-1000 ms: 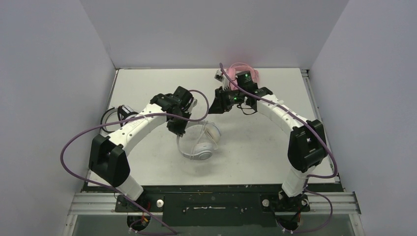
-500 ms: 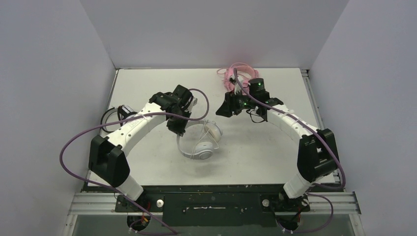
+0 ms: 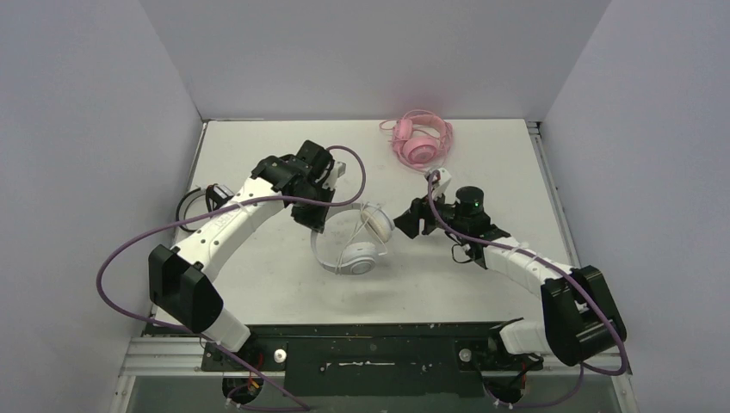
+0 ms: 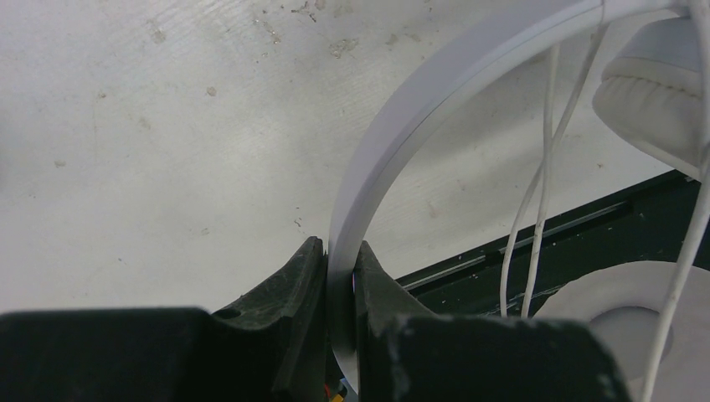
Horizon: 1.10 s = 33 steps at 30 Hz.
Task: Wrap the headphones
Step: Wrap the headphones cable around the headphones.
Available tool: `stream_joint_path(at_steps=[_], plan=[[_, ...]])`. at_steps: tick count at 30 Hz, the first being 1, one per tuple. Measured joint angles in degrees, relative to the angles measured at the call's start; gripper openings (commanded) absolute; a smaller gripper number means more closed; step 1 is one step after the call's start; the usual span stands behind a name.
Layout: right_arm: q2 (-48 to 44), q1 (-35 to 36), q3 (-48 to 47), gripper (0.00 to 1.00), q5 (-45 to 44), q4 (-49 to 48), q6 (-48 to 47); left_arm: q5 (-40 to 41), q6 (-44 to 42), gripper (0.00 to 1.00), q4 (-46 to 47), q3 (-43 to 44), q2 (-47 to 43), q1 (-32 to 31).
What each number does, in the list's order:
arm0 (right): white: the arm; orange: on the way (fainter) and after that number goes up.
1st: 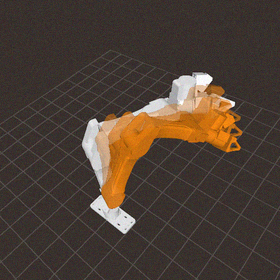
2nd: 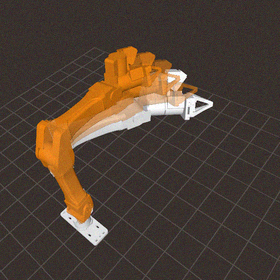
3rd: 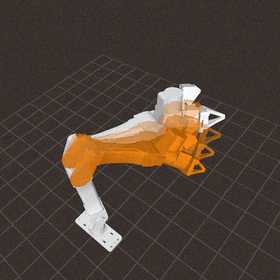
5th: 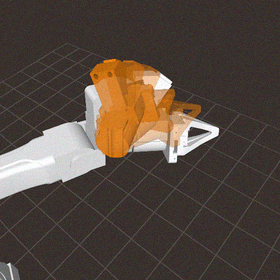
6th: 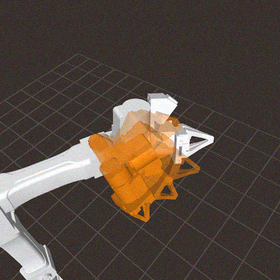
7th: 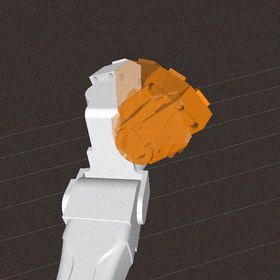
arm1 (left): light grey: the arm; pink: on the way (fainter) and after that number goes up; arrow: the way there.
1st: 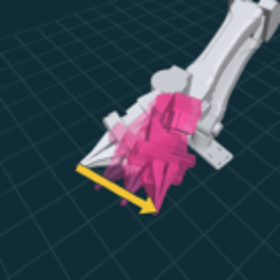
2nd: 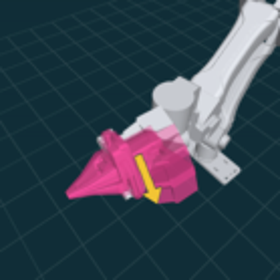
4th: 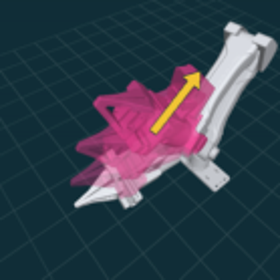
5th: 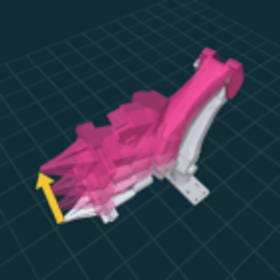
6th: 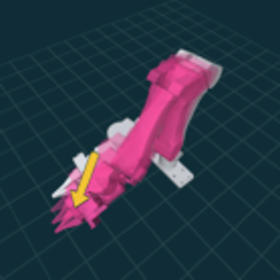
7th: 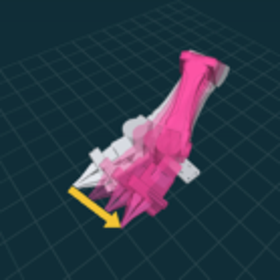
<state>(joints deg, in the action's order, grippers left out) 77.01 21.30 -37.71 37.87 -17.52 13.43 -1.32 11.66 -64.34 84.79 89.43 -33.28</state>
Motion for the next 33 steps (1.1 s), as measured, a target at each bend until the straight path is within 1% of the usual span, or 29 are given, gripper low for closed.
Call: stream_joint_path(at_steps=[4, 8, 12, 15, 18, 20, 25, 30, 33], plan=[[-3.3, 0.0, 7.6, 0.69, -0.7, -9.0, -0.5, -0.4, 0.0, 0.0, -1.3, 1.6, -0.5, 0.0], [-5.7, 0.0, 14.8, 0.74, -0.7, -20.2, -1.4, -0.9, 0.0, 0.0, -2.0, 3.2, -0.7, 0.0], [-4.1, 0.1, 19.2, 0.77, -0.7, -32.3, -2.8, -1.8, 0.1, 0.0, -2.6, 3.4, -0.9, 0.0], [-1.6, 0.3, 19.9, 0.76, -0.6, -39.1, -4.4, -2.4, 0.0, 0.0, -3.2, 3.4, -0.9, 0.0], [-0.4, 1.6, 19.9, 0.73, -0.6, -42.9, -7.9, -3.0, 0.0, 0.0, -3.5, 3.4, -1.0, 0.0], [-0.2, 3.7, 19.9, 0.71, -0.6, -45.2, -11.8, -3.6, -0.1, 0.0, -3.7, 3.4, -1.1, 0.0], [1.8, 6.6, 19.9, 0.68, 0.1, -49.3, -18.4, -4.4, -0.2, 0.0, -4.2, 3.4, -1.2, 0.0], [4.5, 6.9, 19.9, 0.64, 0.5, -51.5, -21.7, -5.2, -0.2, 0.0, -4.4, 3.5, -1.2, -0.2], [5.3, 6.9, 19.9, 0.58, 1.0, -53.2, -22.7, -5.7, -0.2, 0.0, -4.5, 3.5, -1.2, -0.3]])
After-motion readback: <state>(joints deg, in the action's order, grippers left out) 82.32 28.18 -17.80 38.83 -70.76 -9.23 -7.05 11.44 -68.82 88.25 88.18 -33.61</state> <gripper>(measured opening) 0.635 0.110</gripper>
